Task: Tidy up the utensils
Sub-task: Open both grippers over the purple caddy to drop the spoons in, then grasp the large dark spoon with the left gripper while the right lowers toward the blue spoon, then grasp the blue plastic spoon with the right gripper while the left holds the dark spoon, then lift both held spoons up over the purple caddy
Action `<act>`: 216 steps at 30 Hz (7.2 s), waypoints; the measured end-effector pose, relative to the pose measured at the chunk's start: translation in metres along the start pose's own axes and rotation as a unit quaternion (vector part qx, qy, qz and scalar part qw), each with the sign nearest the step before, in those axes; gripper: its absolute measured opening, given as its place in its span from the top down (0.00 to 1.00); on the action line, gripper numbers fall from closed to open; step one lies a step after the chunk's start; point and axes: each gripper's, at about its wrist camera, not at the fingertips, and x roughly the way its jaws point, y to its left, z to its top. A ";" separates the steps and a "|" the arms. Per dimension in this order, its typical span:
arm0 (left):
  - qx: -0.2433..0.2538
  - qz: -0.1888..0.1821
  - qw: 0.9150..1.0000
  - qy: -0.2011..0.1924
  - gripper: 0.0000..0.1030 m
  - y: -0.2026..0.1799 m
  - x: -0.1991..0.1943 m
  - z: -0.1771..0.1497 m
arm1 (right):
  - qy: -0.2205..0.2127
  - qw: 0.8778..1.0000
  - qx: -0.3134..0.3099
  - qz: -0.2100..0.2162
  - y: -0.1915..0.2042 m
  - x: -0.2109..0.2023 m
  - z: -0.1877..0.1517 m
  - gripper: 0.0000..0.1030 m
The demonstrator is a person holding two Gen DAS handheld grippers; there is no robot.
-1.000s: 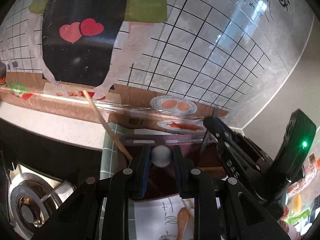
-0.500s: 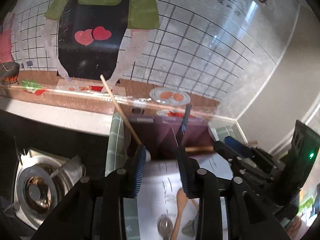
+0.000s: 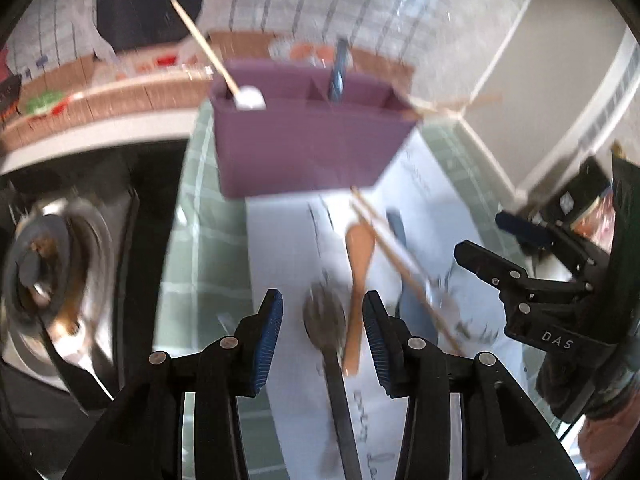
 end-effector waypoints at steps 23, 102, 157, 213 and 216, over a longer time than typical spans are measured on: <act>-0.055 0.017 0.998 0.032 0.49 0.019 -0.015 -0.045 | 0.082 0.993 0.036 0.072 0.022 0.047 -0.024 0.86; -0.054 0.015 0.998 -0.014 0.69 0.041 -0.075 -0.075 | 0.120 0.988 0.093 -0.003 0.069 0.071 0.005 0.90; -0.040 -0.014 0.999 0.004 0.69 0.024 -0.057 -0.064 | 0.065 0.996 0.027 0.050 0.076 -0.021 -0.029 0.90; 0.030 0.083 0.994 0.066 0.67 -0.021 0.027 -0.018 | -0.025 0.997 0.041 0.068 0.027 -0.085 0.021 0.90; 0.047 0.066 0.997 0.019 0.67 -0.027 -0.009 -0.019 | -0.023 0.997 0.037 0.064 0.028 -0.086 0.018 0.90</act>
